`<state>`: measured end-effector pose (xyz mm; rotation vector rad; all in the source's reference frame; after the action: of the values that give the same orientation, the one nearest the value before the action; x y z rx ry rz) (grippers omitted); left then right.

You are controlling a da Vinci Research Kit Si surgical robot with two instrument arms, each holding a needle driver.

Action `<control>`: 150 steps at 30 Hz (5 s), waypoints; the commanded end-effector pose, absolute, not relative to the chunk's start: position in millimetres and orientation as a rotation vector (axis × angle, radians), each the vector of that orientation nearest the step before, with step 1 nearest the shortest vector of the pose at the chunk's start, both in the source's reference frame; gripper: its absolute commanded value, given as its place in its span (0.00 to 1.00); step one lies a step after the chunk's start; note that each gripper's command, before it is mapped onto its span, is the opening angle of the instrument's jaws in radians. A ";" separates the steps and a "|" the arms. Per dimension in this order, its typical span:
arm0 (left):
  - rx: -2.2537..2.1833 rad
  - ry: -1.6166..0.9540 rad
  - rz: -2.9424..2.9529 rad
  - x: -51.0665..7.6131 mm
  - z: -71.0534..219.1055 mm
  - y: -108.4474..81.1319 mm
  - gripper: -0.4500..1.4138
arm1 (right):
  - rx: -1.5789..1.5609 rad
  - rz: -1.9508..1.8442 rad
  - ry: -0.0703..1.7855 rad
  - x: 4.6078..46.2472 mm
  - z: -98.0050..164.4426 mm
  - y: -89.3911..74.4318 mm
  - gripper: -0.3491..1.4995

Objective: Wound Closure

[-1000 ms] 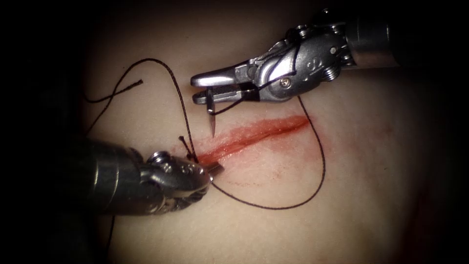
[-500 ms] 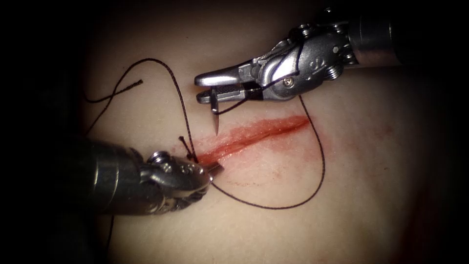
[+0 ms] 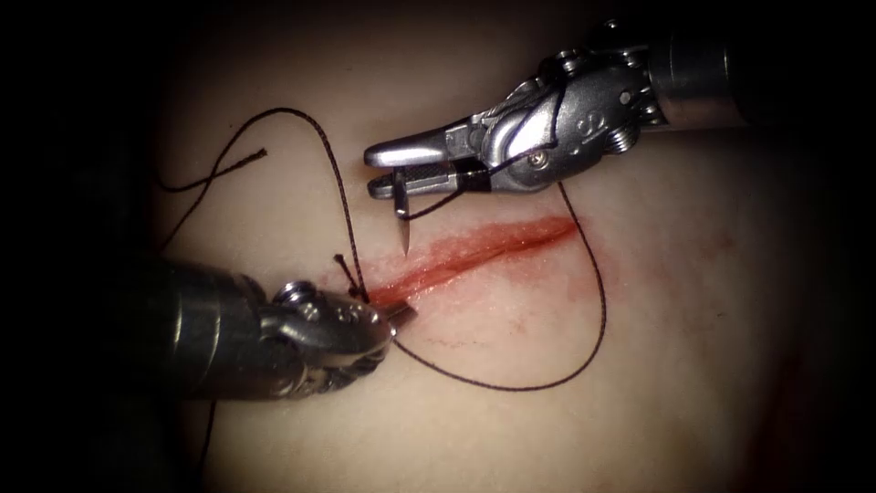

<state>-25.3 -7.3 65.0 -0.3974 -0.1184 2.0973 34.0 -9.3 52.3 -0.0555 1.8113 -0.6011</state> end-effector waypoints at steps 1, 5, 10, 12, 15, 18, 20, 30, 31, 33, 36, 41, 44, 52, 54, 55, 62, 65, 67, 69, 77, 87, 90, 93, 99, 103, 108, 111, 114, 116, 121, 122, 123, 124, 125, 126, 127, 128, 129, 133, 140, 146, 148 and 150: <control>-0.397 -0.118 2.095 -25.8 65.6 -7.5 0.04 | -0.061 -0.610 1.812 34.9 52.4 -9.0 0.00; -0.396 -0.117 2.093 -25.7 65.6 -7.5 0.04 | -0.061 -0.611 1.812 34.8 52.5 -9.1 0.00; -0.395 -0.116 2.091 -25.7 65.6 -7.5 0.04 | -0.056 -0.626 1.800 34.8 53.0 -9.4 0.00; -0.396 -0.119 2.090 -25.7 65.6 -7.5 0.04 | -0.056 -0.627 1.800 34.9 53.0 -9.5 0.00; -0.396 -0.119 2.089 -25.7 65.6 -7.5 0.04 | -0.056 -0.627 1.800 35.0 52.9 -9.6 0.00; -0.395 -0.118 2.089 -25.7 65.6 -7.5 0.04 | -0.055 -0.625 1.801 35.0 52.8 -9.5 0.00; -0.396 -0.117 2.094 -25.7 65.6 -7.5 0.04 | -0.055 -0.624 1.802 35.0 52.7 -9.4 0.00; -0.395 -0.116 2.092 -25.7 65.6 -7.5 0.04 | -0.054 -0.623 1.803 35.1 52.5 -9.4 0.00; -0.395 -0.116 2.092 -25.7 65.6 -7.5 0.04 | -0.054 -0.623 1.803 35.1 52.5 -9.4 0.00; -0.395 -0.115 2.091 -25.7 65.6 -7.6 0.04 | -0.048 -0.617 1.810 35.4 51.2 -9.5 0.00; -0.396 -0.117 2.090 -25.7 65.7 -7.6 0.04 | -0.045 -0.621 1.812 35.5 51.3 -9.7 0.00; -0.395 -0.116 2.088 -25.7 65.6 -7.6 0.04 | -0.044 -0.624 1.813 35.3 51.6 -9.5 0.00; -0.395 -0.115 2.088 -25.7 65.7 -7.6 0.04 | -0.044 -0.625 1.813 35.3 51.6 -9.6 0.00; -0.396 -0.117 2.092 -25.7 65.7 -7.6 0.04 | -0.046 -0.634 1.809 35.3 52.4 -9.9 0.00; -0.396 -0.117 2.091 -25.7 65.7 -7.6 0.04 | -0.046 -0.636 1.809 35.4 52.5 -10.0 0.00; -0.395 -0.117 2.091 -25.7 65.7 -7.6 0.04 | -0.046 -0.637 1.809 35.4 52.5 -10.1 0.00; -0.395 -0.116 2.091 -25.7 65.7 -7.6 0.04 | -0.046 -0.651 1.806 35.6 53.2 -10.8 0.00; -0.395 -0.116 2.090 -25.7 65.7 -7.6 0.04 | -0.061 -0.659 1.802 35.7 53.4 -11.1 0.00; -0.396 -0.119 2.090 -25.7 65.7 -7.6 0.04 | -0.147 -0.667 1.774 35.7 53.5 -11.6 0.00; -0.396 -0.119 2.090 -25.6 65.7 -7.6 0.04 | -0.163 -0.664 1.763 35.6 53.7 -11.8 0.00; -0.396 -0.119 2.090 -25.5 65.7 -7.6 0.04 | -0.178 -0.687 1.761 35.2 54.1 -12.3 0.00; -0.396 -0.117 2.088 -25.5 65.8 -7.6 0.04 | -0.183 -0.680 1.767 35.1 52.7 -11.5 0.00; -0.396 -0.117 2.088 -25.5 65.8 -7.6 0.04 | -0.184 -0.678 1.765 35.0 52.6 -11.4 0.00; -0.396 -0.117 2.087 -25.4 65.8 -7.6 0.04 | -0.184 -0.676 1.766 35.0 52.4 -11.4 0.00; -0.395 -0.116 2.086 -25.5 65.8 -7.6 0.04 | -0.183 -0.672 1.767 34.9 52.2 -11.2 0.00; -0.395 -0.116 2.086 -25.4 65.8 -7.6 0.04 | -0.184 -0.675 1.766 34.9 52.5 -11.3 0.00; -0.395 -0.115 2.085 -25.4 65.9 -7.6 0.04 | -0.183 -0.676 1.766 35.1 52.3 -11.5 0.00; -0.395 -0.115 2.085 -25.4 65.9 -7.6 0.04 | -0.183 -0.676 1.767 35.1 52.3 -11.5 0.00; -0.395 -0.115 2.084 -25.4 65.9 -7.5 0.04 | -0.188 -0.668 1.777 35.2 52.1 -11.6 0.00; -0.395 -0.115 2.084 -25.3 65.9 -7.5 0.04 | -0.194 -0.670 1.779 35.2 52.1 -11.7 0.00; -0.394 -0.114 2.084 -25.3 65.9 -7.5 0.04 | -0.198 -0.673 1.778 35.2 52.7 -11.8 0.00; -0.395 -0.114 2.084 -25.3 65.9 -7.5 0.04 | -0.199 -0.676 1.777 35.3 52.9 -11.9 0.00; -0.395 -0.114 2.084 -25.3 65.9 -7.5 0.04 | -0.200 -0.677 1.776 35.3 53.0 -11.9 0.00; -0.395 -0.114 2.084 -25.3 65.9 -7.5 0.04 | -0.200 -0.678 1.776 35.3 53.1 -12.0 0.00; -0.395 -0.114 2.084 -25.3 65.9 -7.5 0.05 | -0.201 -0.679 1.775 35.3 53.3 -12.0 0.00; -0.395 -0.114 2.084 -25.3 65.9 -7.5 0.05 | -0.201 -0.679 1.775 35.3 53.3 -12.0 0.00; -0.395 -0.114 2.083 -25.3 65.9 -7.5 0.05 | -0.201 -0.681 1.774 35.3 53.4 -12.1 0.00; -0.395 -0.114 2.083 -25.3 65.9 -7.5 0.05 | -0.201 -0.681 1.774 35.3 53.5 -12.1 0.00; -0.394 -0.114 2.083 -25.3 65.9 -7.5 0.05 | -0.202 -0.683 1.773 35.3 53.5 -12.2 0.00; -0.394 -0.114 2.083 -25.3 65.9 -7.5 0.05 | -0.182 -0.673 1.770 35.3 53.9 -12.7 0.00; -0.395 -0.115 2.084 -25.1 65.9 -7.4 0.05 | -0.156 -0.654 1.769 35.4 54.6 -13.4 0.00; -0.392 -0.118 2.084 -25.1 66.0 -7.5 0.05 | -0.126 -0.636 1.763 35.5 55.1 -13.9 0.00; -0.393 -0.121 2.084 -25.1 66.0 -7.5 0.05 | -0.107 -0.625 1.759 35.6 55.5 -14.3 0.00; -0.393 -0.121 2.084 -25.1 66.0 -7.5 0.05 | -0.102 -0.623 1.758 35.6 55.7 -14.4 0.00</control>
<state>-24.6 -7.2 65.5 -0.3943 -0.1189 2.0841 34.7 -14.6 55.4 -0.0951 1.7563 -0.6168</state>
